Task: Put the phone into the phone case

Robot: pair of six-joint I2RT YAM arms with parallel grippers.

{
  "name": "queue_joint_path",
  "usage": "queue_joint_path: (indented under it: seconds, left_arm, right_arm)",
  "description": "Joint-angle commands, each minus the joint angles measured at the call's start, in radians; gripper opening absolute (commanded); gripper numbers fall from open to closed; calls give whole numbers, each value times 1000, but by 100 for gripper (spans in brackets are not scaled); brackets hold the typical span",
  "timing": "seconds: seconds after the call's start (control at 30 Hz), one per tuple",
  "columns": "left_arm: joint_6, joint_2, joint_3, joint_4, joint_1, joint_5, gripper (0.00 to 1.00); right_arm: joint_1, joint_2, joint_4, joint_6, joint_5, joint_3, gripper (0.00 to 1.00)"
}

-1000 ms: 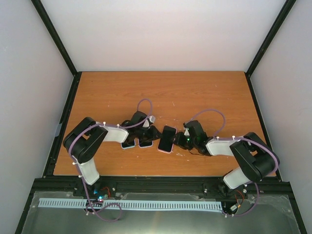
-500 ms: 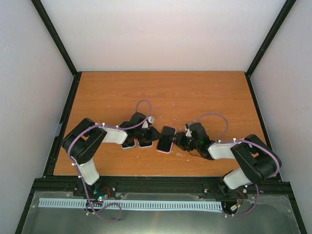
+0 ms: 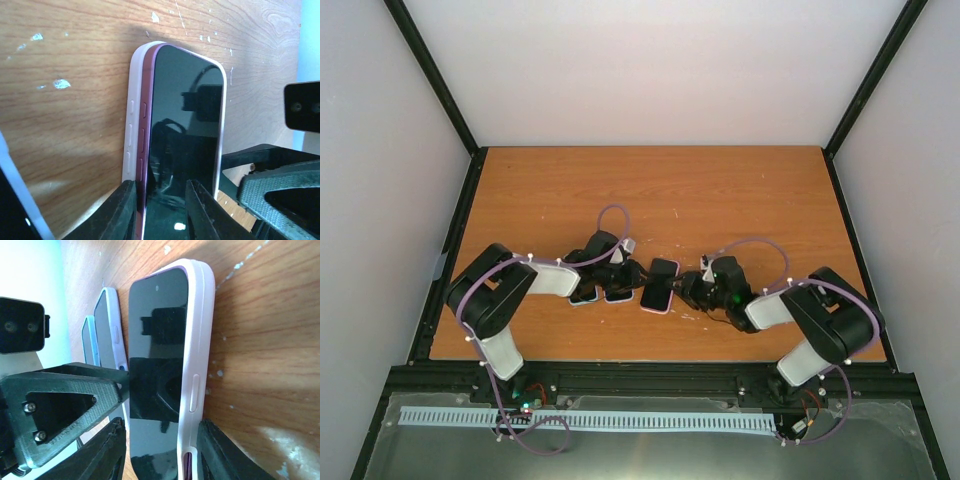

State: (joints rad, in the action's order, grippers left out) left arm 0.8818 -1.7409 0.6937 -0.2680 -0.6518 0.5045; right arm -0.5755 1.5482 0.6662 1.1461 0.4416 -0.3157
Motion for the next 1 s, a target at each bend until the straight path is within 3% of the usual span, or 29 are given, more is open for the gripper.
queue_joint_path:
  seconds: [0.0,0.23,0.4,0.6,0.8,0.97]
  left_arm:
    - [8,7,-6,-10,-41,82,28]
    - [9,8,-15,-8,-41,77,29]
    - [5,14,-19,5,-41,63,30]
    - [6,13,-23,7,-41,60,30]
    - [7,20,-21,5,-42,65,30]
    - [15,27,-25,-8,-42,78,30]
  right_arm:
    - [-19,55,334,67,119,11,39]
    - [-8,223,737,204,157,75,39]
    - [-4,312,891,260,169,88,38]
    - [-4,261,826,223,152,100,39]
    - [-4,135,482,106,124,55,41]
    - [-4,168,545,123,130,51,41]
